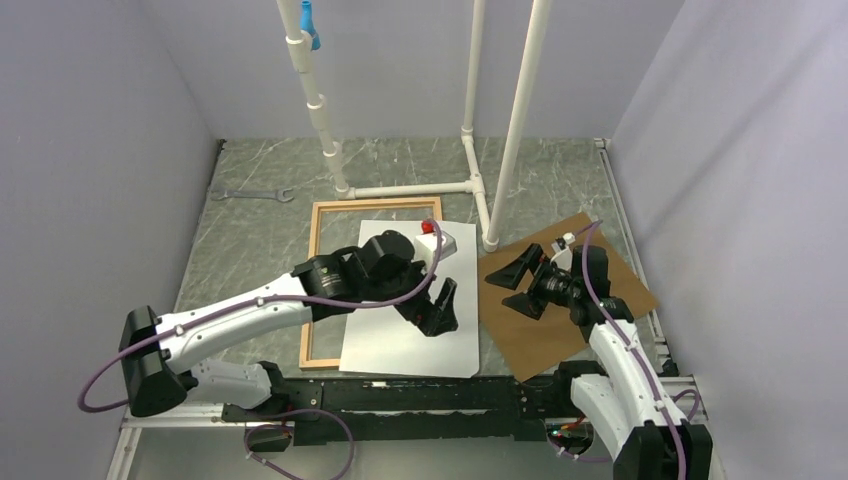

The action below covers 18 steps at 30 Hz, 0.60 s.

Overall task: Put the photo into the frame
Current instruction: Turn over the photo from the photo frame.

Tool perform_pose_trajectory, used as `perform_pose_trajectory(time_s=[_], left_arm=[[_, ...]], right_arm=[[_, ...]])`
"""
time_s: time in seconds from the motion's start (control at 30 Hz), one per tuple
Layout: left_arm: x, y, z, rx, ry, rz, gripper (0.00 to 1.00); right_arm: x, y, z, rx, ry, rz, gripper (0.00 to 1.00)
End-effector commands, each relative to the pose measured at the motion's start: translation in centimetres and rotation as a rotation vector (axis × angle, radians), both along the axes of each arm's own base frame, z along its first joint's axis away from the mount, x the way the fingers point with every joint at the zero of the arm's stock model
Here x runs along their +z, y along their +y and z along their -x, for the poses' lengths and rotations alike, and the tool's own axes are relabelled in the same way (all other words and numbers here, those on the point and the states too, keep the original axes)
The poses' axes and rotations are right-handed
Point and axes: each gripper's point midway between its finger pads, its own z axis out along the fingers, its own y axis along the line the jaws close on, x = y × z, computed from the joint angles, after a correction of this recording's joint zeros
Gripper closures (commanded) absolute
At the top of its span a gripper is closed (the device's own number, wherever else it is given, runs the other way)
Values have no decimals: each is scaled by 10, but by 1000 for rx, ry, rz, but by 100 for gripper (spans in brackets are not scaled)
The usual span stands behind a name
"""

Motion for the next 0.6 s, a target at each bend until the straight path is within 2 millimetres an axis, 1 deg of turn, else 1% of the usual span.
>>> perform_pose_trajectory(time_s=[0.0, 0.1, 0.27, 0.4, 0.47, 0.57], left_arm=[[36, -5, 1, 11, -39, 155, 1], [32, -4, 2, 27, -5, 169, 1], [9, -1, -2, 69, 128, 185, 1], [-12, 6, -5, 102, 250, 218, 1], [-15, 10, -10, 120, 284, 258, 0], [-17, 21, -16, 149, 314, 305, 1]], right_arm=[[-27, -6, 3, 3, 28, 63, 0], [-42, -7, 4, 7, 46, 78, 1], [-61, -1, 6, 58, 78, 86, 7], [-73, 12, 9, 104, 88, 68, 13], [-79, 18, 9, 121, 104, 68, 16], [-82, 31, 7, 153, 94, 66, 20]])
